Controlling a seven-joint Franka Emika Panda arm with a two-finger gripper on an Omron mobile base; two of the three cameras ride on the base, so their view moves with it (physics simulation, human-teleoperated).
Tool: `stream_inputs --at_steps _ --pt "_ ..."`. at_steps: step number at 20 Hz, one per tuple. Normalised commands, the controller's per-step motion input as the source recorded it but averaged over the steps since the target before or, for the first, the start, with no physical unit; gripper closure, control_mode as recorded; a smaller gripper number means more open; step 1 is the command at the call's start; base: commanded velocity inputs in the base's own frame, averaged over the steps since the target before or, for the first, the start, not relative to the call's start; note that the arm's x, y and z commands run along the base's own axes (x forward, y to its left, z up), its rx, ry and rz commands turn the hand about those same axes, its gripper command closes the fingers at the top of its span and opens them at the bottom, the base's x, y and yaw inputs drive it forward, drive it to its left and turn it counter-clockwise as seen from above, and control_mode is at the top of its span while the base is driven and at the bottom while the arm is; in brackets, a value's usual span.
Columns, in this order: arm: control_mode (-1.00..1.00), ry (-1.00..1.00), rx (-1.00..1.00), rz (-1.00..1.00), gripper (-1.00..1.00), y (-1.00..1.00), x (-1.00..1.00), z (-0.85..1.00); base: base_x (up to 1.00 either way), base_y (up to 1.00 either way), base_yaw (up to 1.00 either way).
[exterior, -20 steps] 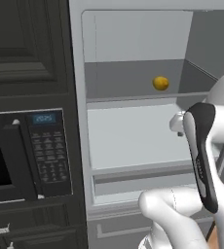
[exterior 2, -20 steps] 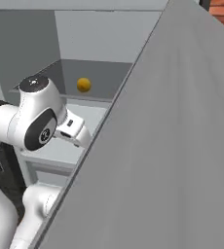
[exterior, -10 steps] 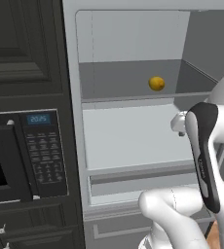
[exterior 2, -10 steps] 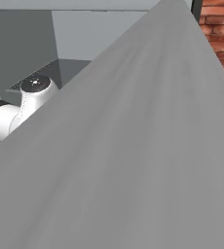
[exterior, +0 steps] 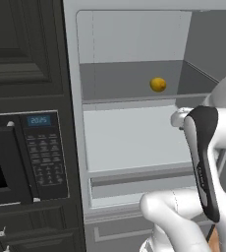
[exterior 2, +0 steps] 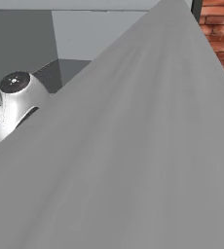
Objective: Retrieve a lemon from the fridge and place it on the cutting board with the fish.
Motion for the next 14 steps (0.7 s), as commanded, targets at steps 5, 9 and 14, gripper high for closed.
stream_inputs --at_steps 5,9,14 --pt "-1.0 -0.4 -0.24 0.03 -1.0 0.08 -0.01 0.7 0.0 0.0 0.0" --pt "-1.0 -0.18 -0.18 0.03 -1.0 0.0 0.0 0.71 0.0 0.0 0.0" --pt "-1.0 -0.12 -0.02 0.01 -1.0 0.03 0.0 0.43 0.0 0.0 0.0"
